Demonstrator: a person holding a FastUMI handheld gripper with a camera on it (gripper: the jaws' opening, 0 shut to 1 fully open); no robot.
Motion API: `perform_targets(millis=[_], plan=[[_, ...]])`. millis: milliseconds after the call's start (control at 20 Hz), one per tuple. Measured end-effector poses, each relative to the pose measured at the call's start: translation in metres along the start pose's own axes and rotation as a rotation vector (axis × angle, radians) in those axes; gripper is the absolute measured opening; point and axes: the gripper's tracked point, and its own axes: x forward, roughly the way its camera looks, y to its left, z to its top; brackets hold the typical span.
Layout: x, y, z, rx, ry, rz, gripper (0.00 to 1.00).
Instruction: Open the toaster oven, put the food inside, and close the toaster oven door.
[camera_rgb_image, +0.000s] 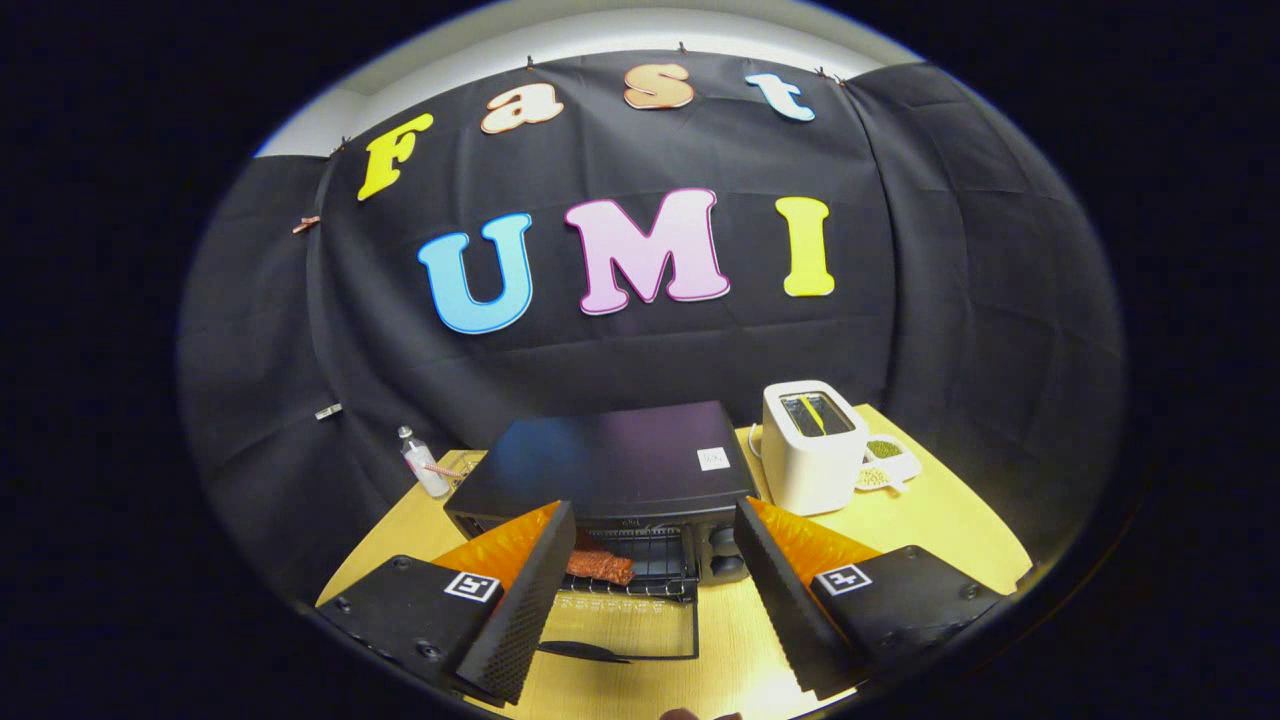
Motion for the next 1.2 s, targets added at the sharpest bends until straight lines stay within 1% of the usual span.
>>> perform_targets(millis=[100, 200, 350, 500, 650, 800, 950, 1200], plan=[[-0.007, 0.004, -0.015, 0.0, 0.043, 0.004, 0.98], [-0.014, 0.011, -0.049, 0.021, 0.133, 0.015, 0.98], [-0.019, 0.021, -0.115, 0.029, 0.293, 0.03, 0.99], [-0.025, 0.035, -0.181, -0.002, 0.452, 0.036, 0.98], [-0.02, 0.051, -0.23, -0.03, 0.565, 0.043, 0.99], [-0.014, 0.055, -0.265, -0.076, 0.64, 0.031, 0.99], [-0.007, 0.059, -0.291, -0.044, 0.706, 0.0, 0.99], [0.008, 0.055, -0.311, -0.062, 0.745, -0.052, 0.99]])
